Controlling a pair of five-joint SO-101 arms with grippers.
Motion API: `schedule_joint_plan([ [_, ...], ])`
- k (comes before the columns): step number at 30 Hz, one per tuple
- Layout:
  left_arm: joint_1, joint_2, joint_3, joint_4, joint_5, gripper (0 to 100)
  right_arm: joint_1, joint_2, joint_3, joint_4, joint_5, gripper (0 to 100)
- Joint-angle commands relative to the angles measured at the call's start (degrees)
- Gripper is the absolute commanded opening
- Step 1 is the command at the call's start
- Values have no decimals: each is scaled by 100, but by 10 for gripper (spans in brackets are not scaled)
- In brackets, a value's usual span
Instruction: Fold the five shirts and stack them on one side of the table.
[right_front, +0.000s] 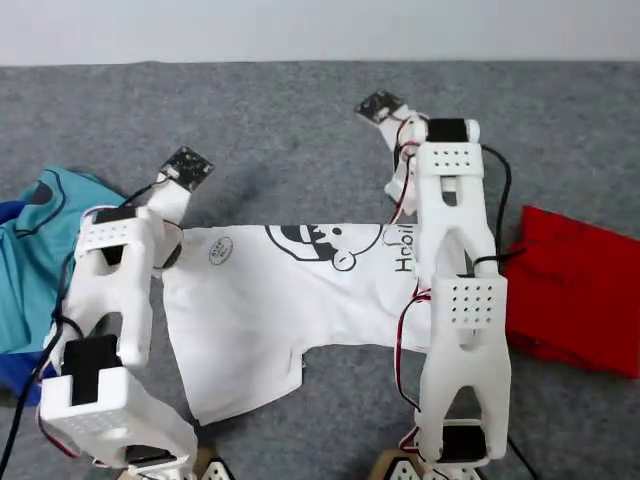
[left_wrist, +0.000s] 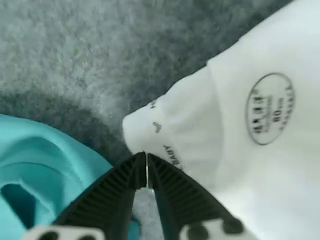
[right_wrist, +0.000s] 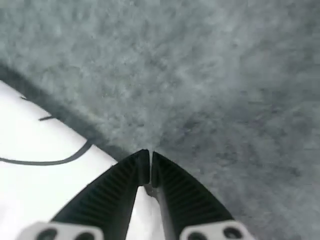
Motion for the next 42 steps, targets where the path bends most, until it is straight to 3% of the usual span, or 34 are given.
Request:
schedule_joint_plan([
  [1,-185,-105,-338,141,-70,8,-57,-57,-1231,769,-62,19],
  [3,-237,-360,-374,343,-62,8,-66,-66,-1626,1262,-70,19],
  [8,-79,-1125,-365,519,316,8,127,-444,-1424,1253,-607,18],
  [16,598,-1169,-409,510,888,10,119,-1851,1503,1235,-633,19],
  [21,818,-281,-734,246,932,10,268,-1736,2303,875,-624,19],
  [29,571,1846,-3046,1275,905,9,497,-716,2075,-330,-598,19],
  [34,475,2813,-4435,2207,897,8,444,-514,1046,-312,-624,19],
  [42,475,2875,-5666,3305,923,7,119,-514,-18,277,-633,19],
])
